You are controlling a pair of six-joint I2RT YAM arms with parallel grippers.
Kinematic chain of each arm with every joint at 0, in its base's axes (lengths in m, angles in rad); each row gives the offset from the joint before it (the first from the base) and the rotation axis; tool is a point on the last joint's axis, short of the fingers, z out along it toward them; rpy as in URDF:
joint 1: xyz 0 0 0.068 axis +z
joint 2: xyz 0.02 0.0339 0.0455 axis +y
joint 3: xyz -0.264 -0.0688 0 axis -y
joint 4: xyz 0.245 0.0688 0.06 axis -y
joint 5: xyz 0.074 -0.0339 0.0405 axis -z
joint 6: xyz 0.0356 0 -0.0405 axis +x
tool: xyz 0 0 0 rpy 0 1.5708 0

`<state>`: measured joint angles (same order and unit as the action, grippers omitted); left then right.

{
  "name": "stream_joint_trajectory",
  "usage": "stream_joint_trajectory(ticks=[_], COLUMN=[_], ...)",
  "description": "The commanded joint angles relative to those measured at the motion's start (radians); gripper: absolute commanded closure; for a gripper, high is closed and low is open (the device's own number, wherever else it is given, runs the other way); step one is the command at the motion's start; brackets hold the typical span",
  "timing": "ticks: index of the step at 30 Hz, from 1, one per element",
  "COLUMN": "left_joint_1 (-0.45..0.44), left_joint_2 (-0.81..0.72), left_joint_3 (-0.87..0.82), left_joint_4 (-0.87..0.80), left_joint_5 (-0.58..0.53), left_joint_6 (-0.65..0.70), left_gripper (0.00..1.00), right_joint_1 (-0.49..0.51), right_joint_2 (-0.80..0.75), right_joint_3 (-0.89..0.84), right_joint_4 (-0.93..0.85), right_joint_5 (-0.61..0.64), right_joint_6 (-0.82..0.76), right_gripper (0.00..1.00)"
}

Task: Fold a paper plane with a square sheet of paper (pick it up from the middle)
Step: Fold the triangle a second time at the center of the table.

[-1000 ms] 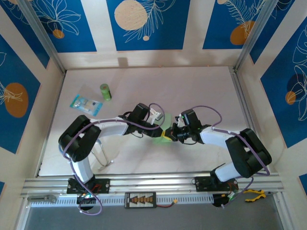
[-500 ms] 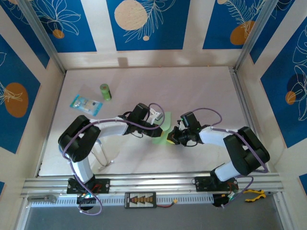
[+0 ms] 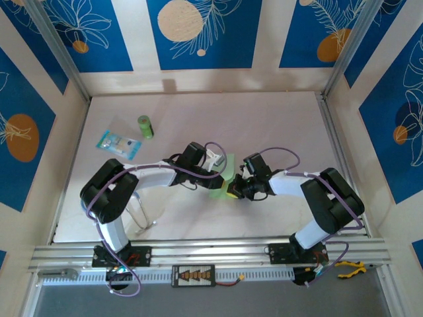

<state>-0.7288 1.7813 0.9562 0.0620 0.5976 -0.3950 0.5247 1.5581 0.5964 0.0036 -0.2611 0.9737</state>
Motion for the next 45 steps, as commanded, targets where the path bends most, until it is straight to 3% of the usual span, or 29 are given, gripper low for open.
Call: stream_joint_trajectory(ticks=[1,10,19,45], left_joint_1=[0.009,0.015,0.015,0.011], left_joint_2=[-0.027,-0.01,0.041,0.124], left_joint_3=[-0.01,0.044,0.111,0.196], left_joint_4=[-0.008,-0.118,-0.188,-0.272], left_joint_5=[0.001,-0.032,-0.046,-0.201], left_joint_6=[-0.019,0.07,0.122,0.288], left_gripper=[0.98,0.97,0.96,0.96], right_joint_1=[0.009,-0.003,-0.055,-0.066], right_joint_2=[0.011,0.056,0.039,0.051], right_joint_3=[0.034,0.086,0.095,0.107], right_joint_4=[-0.037,-0.301,-0.368,-0.373], right_joint_5=[0.011,0.054,0.005,0.008], right_joint_6=[-0.026,-0.237,-0.349,-0.353], right_gripper=[0.96,0.97,0.97,0.96])
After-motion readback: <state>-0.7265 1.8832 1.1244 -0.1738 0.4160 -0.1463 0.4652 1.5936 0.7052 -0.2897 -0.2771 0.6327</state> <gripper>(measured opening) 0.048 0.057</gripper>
